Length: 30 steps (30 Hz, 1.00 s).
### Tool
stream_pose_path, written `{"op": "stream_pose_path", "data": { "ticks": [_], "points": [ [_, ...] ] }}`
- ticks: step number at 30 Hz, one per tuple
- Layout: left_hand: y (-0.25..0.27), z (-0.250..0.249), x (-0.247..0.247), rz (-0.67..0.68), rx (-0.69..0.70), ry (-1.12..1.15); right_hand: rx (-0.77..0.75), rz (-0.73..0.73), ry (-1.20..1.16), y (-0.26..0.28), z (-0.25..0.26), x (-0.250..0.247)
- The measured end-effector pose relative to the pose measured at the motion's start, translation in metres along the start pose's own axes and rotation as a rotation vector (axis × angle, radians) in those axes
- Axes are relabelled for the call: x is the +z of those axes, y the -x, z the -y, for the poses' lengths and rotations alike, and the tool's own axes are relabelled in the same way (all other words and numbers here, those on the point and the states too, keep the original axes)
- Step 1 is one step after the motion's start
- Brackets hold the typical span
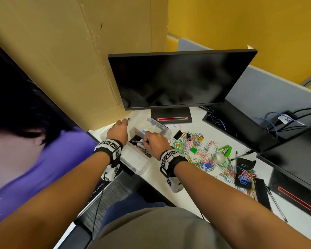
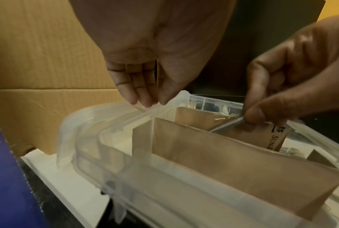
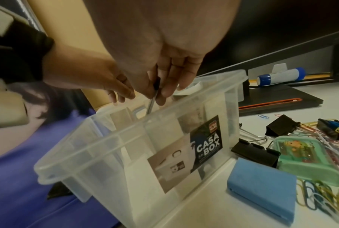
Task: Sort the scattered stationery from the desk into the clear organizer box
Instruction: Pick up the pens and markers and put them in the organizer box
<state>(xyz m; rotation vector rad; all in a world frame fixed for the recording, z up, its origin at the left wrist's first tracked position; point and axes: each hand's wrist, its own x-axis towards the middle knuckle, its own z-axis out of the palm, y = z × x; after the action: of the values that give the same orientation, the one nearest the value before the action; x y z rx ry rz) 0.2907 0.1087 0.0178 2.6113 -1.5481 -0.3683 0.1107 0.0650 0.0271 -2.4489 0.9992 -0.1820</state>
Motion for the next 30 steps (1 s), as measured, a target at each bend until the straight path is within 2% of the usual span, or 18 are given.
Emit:
{"op": "stream_pose_path", "data": {
  "ticks": [4, 10, 16, 19, 24, 30],
  "points": [
    [-0.001, -0.001, -0.001, 0.001, -0.006, 0.018, -0.029, 0.017, 0.132, 0.001, -0.002, 0.007],
    [0.002, -0.003, -0.002, -0.002, -0.014, 0.026, -0.073, 0.153, 0.377, -0.003, -0.006, 0.018],
    [0.003, -0.007, -0.003, 0.0, -0.017, 0.015, -0.1, 0.192, 0.399, -0.004, -0.012, 0.019],
    [0.005, -0.012, 0.0, -0.016, 0.016, -0.024, -0.081, 0.136, 0.283, -0.004, -0.014, 0.016],
    [0.008, -0.03, 0.004, -0.024, 0.066, -0.027, -0.056, -0.059, 0.205, 0.002, -0.026, 0.0],
    [0.008, -0.074, 0.003, -0.011, 0.133, 0.007, 0.037, -0.139, 0.157, 0.017, -0.057, -0.023]
  ]
}}
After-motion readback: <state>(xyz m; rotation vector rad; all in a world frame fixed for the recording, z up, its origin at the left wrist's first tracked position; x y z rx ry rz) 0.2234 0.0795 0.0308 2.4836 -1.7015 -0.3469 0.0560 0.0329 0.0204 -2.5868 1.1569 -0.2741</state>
